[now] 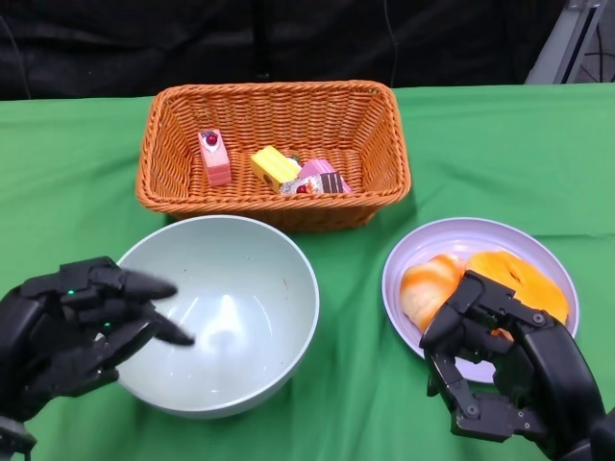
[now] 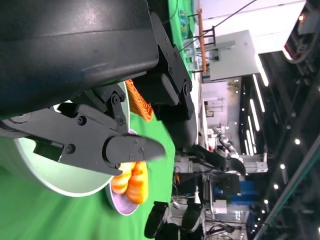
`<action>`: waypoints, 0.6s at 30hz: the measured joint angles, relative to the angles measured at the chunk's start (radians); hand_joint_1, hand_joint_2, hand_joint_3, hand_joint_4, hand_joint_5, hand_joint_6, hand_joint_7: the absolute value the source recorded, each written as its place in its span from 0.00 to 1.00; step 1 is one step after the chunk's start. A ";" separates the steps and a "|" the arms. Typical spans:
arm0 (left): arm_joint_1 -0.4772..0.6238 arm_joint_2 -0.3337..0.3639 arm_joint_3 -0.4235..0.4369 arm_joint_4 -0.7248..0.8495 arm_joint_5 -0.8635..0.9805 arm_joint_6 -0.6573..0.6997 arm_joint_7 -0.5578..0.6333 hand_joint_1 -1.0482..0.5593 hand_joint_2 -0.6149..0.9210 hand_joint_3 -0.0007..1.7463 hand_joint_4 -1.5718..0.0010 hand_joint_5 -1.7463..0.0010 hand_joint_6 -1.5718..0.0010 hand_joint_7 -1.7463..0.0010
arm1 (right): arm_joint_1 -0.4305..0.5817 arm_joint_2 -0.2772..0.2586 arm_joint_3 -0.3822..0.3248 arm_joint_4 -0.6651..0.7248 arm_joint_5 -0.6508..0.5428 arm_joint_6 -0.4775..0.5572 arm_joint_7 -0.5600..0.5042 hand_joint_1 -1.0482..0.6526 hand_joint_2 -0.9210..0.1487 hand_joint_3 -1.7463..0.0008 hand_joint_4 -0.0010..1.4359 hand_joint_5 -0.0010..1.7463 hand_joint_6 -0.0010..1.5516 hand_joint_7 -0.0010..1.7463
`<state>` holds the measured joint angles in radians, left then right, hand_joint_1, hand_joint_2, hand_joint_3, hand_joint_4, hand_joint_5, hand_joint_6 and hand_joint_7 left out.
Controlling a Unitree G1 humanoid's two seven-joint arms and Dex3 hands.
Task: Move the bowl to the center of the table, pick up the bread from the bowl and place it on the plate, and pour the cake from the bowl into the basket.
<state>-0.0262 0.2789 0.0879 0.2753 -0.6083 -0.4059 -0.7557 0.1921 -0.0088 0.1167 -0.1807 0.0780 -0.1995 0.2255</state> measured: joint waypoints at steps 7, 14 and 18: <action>0.009 -0.017 0.010 -0.014 0.050 0.034 -0.027 0.67 0.80 0.67 0.50 0.00 0.55 0.12 | 0.007 -0.011 -0.005 0.000 0.001 -0.025 0.016 0.55 0.41 0.33 0.51 0.98 0.40 0.86; 0.021 -0.042 0.027 -0.015 0.095 -0.002 -0.040 0.65 0.75 0.71 0.50 0.00 0.54 0.12 | 0.070 -0.038 0.021 -0.058 0.007 -0.041 0.058 0.52 0.45 0.32 0.53 1.00 0.42 0.85; 0.029 -0.051 0.027 -0.015 0.103 -0.014 -0.040 0.65 0.74 0.71 0.50 0.00 0.54 0.12 | 0.090 -0.040 0.028 -0.070 0.010 -0.041 0.066 0.52 0.45 0.32 0.53 1.00 0.43 0.85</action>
<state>0.0024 0.2275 0.1152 0.2607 -0.5054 -0.4197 -0.7956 0.2826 -0.0485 0.1449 -0.2505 0.0882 -0.2406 0.2920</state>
